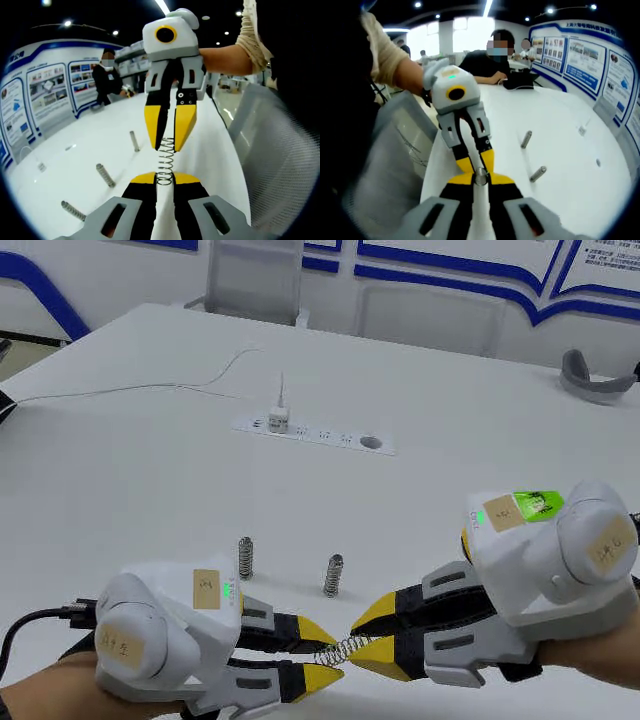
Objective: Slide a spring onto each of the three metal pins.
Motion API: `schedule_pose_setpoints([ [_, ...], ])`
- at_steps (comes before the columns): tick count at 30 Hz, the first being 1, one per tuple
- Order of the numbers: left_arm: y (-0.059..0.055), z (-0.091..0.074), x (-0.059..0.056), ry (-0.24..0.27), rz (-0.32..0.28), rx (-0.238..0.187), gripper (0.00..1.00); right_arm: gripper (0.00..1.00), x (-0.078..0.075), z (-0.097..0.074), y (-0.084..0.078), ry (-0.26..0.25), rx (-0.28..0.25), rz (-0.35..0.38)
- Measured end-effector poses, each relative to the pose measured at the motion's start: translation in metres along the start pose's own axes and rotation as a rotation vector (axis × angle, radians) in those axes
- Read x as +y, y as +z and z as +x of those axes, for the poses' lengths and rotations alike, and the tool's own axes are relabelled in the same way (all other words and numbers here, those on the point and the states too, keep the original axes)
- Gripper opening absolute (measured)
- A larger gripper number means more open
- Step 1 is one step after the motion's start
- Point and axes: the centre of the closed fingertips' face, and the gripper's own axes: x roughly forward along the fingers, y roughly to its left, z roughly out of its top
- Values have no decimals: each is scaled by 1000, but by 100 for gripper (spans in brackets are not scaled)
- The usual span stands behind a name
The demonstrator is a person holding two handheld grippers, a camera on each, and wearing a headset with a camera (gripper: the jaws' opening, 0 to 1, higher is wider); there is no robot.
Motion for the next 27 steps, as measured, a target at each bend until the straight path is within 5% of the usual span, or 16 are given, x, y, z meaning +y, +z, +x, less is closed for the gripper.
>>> schedule_pose_setpoints([
  [15, 8, -3, 4, 15, -56, -39, 11, 12, -2, 6, 25, -19, -75, -17],
  [27, 10, -7, 10, 33, -104, -77, 11, 14, -10, 6, 27, -54, -109, 13],
])
